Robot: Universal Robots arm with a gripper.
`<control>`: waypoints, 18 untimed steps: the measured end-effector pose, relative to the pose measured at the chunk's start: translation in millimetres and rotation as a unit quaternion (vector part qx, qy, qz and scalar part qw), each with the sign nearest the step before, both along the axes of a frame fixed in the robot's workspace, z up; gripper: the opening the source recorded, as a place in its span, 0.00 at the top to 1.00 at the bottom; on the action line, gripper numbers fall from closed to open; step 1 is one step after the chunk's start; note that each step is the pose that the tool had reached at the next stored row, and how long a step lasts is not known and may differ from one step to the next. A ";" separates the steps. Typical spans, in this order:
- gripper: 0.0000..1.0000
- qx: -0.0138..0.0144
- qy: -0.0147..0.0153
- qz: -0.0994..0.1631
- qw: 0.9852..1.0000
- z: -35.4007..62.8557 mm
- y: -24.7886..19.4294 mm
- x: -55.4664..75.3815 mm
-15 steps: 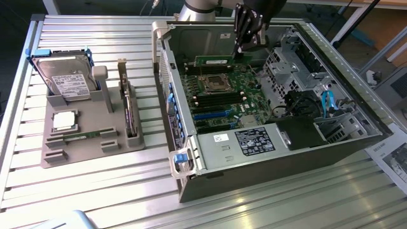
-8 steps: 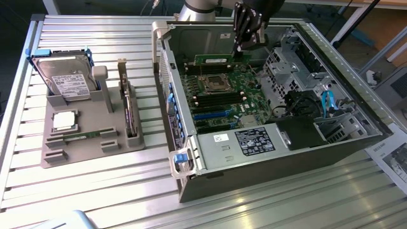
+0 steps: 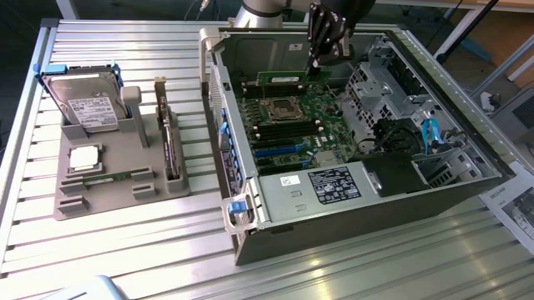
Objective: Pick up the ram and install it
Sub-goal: 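Insert the ram into the slot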
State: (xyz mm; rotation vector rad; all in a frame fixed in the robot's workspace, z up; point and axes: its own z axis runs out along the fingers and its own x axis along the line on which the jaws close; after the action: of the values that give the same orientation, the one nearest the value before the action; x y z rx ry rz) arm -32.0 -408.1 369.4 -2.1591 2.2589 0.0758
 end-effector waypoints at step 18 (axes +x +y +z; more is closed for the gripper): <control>0.88 0.000 0.000 0.000 1.000 -2.4 0.7 25.8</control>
State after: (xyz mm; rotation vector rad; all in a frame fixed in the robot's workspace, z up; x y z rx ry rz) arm -6.1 -407.4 367.1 -2.1588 2.2588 0.0762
